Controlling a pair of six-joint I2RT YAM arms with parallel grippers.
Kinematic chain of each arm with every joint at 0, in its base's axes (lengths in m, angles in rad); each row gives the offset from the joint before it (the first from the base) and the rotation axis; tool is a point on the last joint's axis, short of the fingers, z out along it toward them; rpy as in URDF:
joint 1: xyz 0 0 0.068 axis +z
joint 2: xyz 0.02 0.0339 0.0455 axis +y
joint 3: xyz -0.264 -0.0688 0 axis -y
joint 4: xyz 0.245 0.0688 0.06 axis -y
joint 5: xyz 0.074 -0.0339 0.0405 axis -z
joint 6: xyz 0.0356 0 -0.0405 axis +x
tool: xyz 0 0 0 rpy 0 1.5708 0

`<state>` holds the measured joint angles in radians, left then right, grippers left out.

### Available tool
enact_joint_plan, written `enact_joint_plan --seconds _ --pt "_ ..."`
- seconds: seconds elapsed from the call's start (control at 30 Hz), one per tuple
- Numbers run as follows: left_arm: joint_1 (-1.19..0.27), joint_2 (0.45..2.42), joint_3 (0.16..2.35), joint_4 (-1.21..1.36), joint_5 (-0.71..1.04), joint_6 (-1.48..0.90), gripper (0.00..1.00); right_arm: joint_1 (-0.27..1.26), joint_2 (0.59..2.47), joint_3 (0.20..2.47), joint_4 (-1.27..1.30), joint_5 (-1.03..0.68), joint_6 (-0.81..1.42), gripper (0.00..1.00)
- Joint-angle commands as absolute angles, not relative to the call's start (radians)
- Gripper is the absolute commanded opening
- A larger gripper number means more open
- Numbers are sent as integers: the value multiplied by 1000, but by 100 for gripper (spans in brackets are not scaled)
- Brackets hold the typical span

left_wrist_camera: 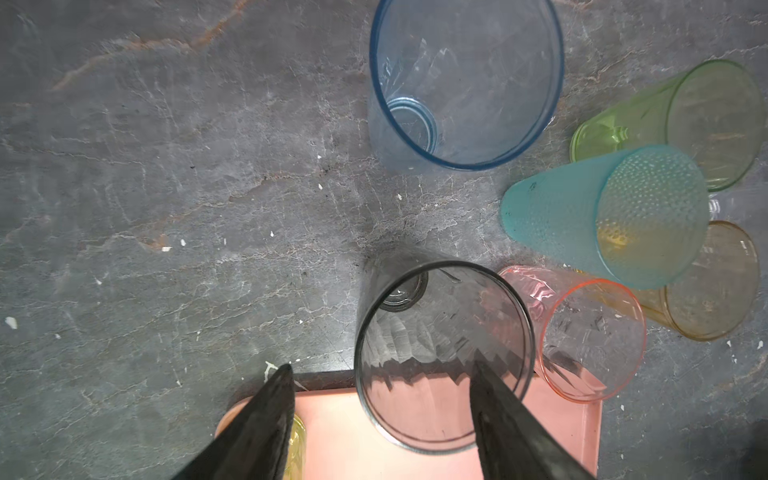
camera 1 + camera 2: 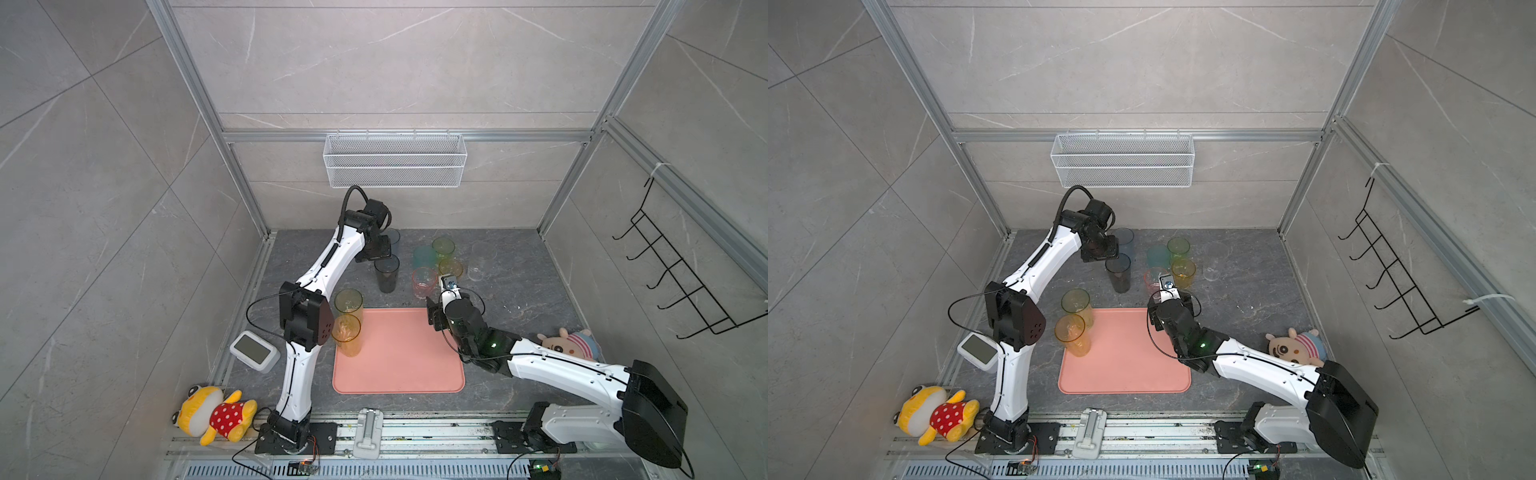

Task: Place the glasses into the tray
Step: 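Lower the left gripper over the tall grey-smoke cup and close on its rim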

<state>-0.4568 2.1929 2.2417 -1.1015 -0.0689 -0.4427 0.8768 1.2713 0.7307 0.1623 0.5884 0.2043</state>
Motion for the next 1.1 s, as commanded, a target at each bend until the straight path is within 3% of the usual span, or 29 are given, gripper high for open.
enact_joint_plan --seconds 0.0,0.67,1.07 --pt "-460 2204 2254 -1089 -48 -460 67 883 1266 730 167 600 191 74" --pt "-460 2265 2251 -1088 -35 -477 44 883 1276 744 150 587 193 74" --pt "-460 2287 2272 -1114 -80 -471 20 883 1281 749 146 581 195 74"
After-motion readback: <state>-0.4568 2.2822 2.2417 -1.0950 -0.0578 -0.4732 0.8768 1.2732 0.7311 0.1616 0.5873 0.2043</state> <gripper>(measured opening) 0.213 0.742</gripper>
